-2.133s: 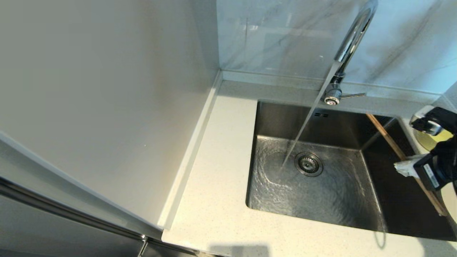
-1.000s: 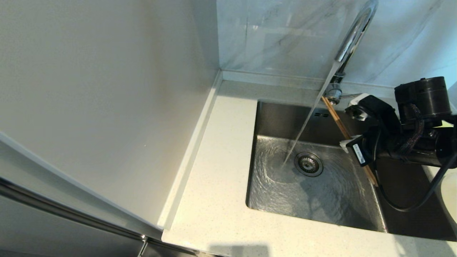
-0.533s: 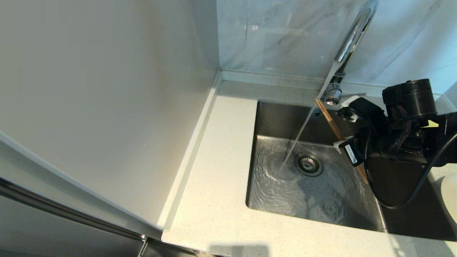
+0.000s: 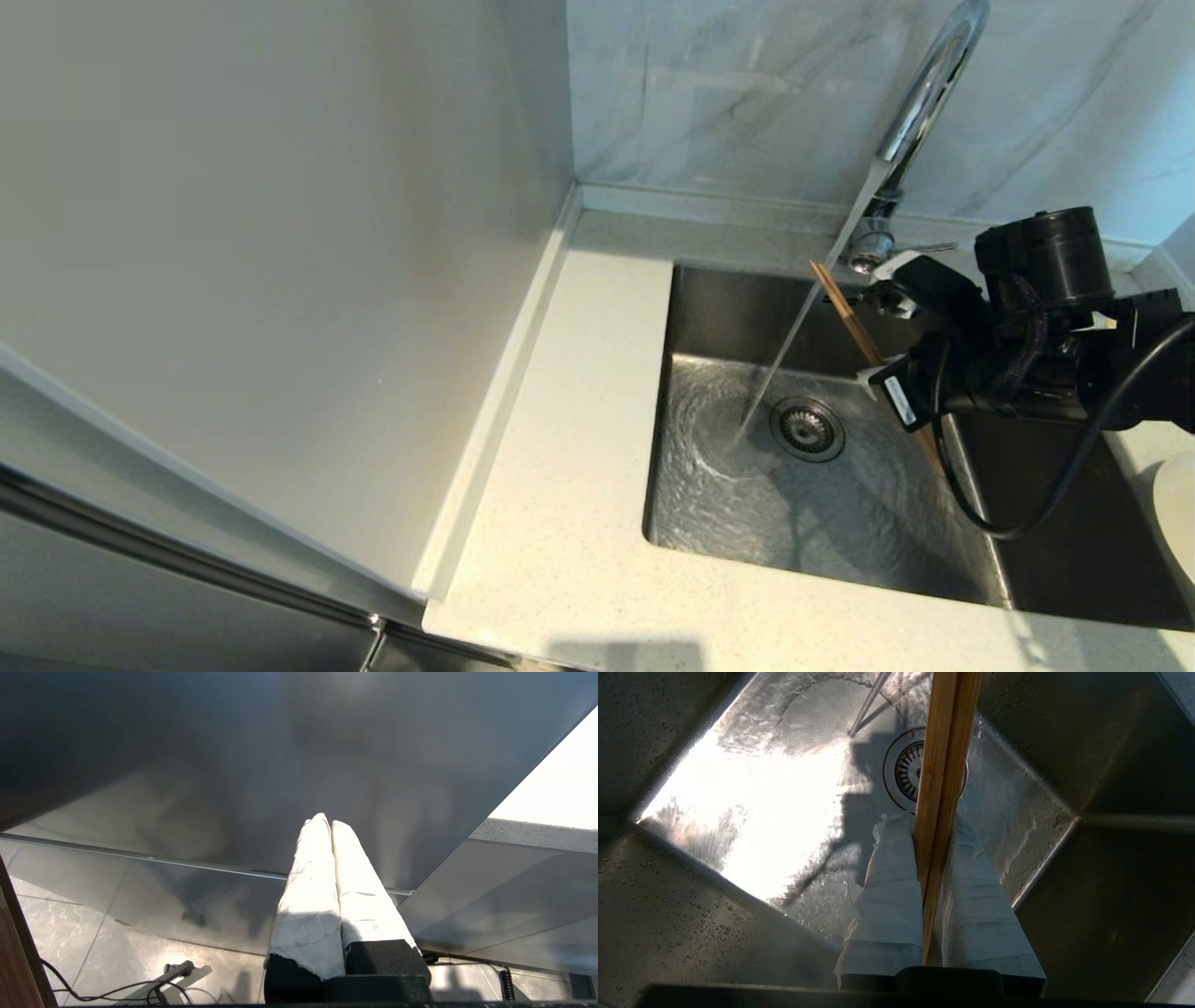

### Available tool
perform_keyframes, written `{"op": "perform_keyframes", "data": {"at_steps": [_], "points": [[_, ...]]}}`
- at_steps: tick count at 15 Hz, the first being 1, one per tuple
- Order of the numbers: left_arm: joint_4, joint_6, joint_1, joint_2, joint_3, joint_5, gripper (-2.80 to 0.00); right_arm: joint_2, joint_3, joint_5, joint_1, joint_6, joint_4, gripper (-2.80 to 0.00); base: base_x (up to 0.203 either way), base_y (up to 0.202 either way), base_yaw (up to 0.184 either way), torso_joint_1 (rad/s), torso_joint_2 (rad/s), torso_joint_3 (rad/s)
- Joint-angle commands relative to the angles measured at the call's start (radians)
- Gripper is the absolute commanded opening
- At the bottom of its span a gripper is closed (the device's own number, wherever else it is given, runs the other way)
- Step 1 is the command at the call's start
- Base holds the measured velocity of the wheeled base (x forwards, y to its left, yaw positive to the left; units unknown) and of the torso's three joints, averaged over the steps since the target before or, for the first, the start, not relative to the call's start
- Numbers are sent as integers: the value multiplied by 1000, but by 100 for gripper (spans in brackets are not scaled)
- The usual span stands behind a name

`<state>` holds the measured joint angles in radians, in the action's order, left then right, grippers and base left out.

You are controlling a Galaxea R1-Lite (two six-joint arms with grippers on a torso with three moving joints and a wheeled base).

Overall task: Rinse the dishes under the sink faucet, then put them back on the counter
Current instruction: Rinse the chopsticks

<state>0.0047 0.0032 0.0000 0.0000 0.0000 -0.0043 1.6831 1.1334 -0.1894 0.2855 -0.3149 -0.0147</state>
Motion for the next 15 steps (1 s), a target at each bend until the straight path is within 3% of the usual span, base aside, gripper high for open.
{"op": "perform_keyframes", "data": {"at_steps": [1,3,15], "points": [[0,0,0,0,0,0,-280,13,6,-1,0,14,-1,-280,0,0,0,0,0,0],[0,0,0,0,0,0,-280,20,7,-25,0,61,-1,-280,0,0,0,0,0,0],[0,0,0,0,0,0,-280,-20,-11,-59,-33,99,-4,-280,0,0,0,0,0,0]]}}
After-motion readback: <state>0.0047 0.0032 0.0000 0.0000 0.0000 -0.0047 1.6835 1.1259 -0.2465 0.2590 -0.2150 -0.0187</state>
